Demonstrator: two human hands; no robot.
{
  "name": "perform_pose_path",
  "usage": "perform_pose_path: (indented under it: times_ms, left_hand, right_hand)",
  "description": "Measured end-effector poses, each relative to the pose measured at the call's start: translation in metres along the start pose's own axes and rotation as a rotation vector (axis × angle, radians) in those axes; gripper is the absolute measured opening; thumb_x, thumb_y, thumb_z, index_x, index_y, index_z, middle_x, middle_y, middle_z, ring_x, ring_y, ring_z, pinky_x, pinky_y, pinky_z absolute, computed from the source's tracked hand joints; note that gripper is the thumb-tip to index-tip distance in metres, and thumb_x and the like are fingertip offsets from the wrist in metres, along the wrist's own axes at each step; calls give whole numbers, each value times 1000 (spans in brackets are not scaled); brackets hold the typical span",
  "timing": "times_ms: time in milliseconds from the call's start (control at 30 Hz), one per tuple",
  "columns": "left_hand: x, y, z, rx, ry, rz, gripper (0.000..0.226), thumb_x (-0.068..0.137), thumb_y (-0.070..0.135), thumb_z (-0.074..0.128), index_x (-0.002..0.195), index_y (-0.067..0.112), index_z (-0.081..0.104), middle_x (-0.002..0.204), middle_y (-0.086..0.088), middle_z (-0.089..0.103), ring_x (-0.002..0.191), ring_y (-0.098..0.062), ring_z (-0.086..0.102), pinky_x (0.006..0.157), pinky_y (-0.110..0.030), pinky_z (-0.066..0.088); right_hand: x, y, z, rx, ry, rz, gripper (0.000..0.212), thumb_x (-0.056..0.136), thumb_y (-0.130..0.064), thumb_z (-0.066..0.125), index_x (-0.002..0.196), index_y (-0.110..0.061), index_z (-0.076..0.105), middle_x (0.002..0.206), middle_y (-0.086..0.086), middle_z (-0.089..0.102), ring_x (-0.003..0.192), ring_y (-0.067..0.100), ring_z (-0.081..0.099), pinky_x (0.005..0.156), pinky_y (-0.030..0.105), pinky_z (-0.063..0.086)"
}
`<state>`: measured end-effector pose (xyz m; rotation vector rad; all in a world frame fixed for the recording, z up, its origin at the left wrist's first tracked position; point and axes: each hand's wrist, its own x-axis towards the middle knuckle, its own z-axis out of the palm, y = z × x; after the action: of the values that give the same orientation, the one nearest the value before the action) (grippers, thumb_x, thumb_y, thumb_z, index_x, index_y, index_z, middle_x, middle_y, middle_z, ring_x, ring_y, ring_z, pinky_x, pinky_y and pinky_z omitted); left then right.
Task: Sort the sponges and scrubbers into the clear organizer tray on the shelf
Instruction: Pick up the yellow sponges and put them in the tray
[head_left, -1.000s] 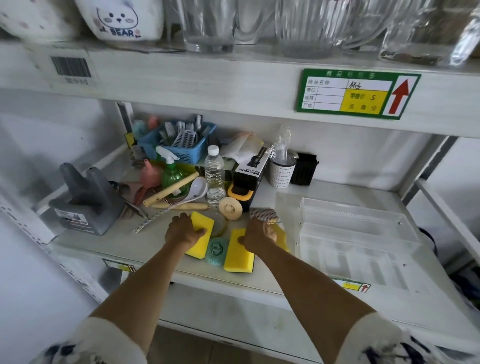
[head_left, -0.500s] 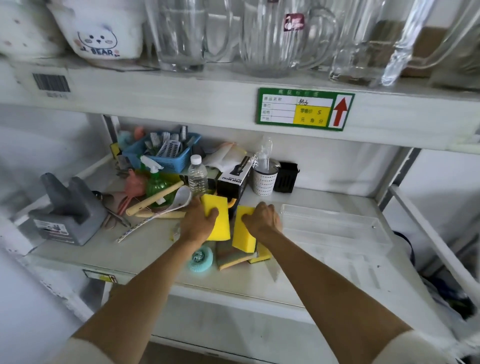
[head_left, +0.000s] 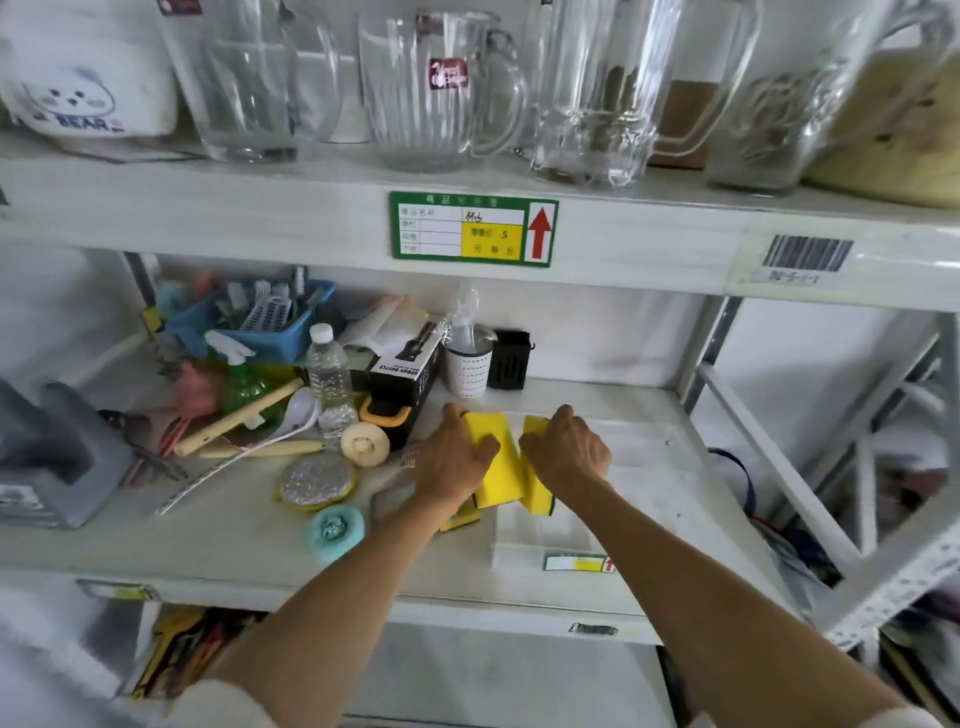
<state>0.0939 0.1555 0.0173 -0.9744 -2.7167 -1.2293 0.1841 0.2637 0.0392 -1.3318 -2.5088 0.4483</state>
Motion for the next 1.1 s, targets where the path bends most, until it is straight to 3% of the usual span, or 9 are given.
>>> perform_pose_path:
  times_ms: [233,567,867,1100]
  left_hand:
    - [-11,12,19,44,32,-74,42,76,36,60,105,12,41,102,-14,67,92,-38,67,68,-39,49]
    - [-29,5,29,99,137,13,41,75,31,64,100,8,41,102,-10,57,85,-34,67,58,-36,44]
    - [-51,-2,38,-47,177,44,39,76,30,66,94,12,37,93,-10,59,89,-33,62,65,-38,46]
    - [-74,-3,41,-209,233,53,38,81,26,69,89,12,35,87,-8,49,76,-24,50,67,-26,38]
  right_hand:
    - [-7,18,3,15,-9,38,44,87,-38,55,117,-9,43,119,15,58,109,37,60,73,35,40]
    - [-20,22,10,147,-63,92,43,84,-33,56,115,-8,41,115,17,60,105,40,61,75,36,43]
    - [-42,27,19,282,-43,32,34,84,-39,52,93,-13,32,101,18,63,91,40,61,66,35,38]
    - [-67,37,34,308,-23,29,44,86,-49,55,99,-11,37,100,17,65,91,39,63,64,35,39]
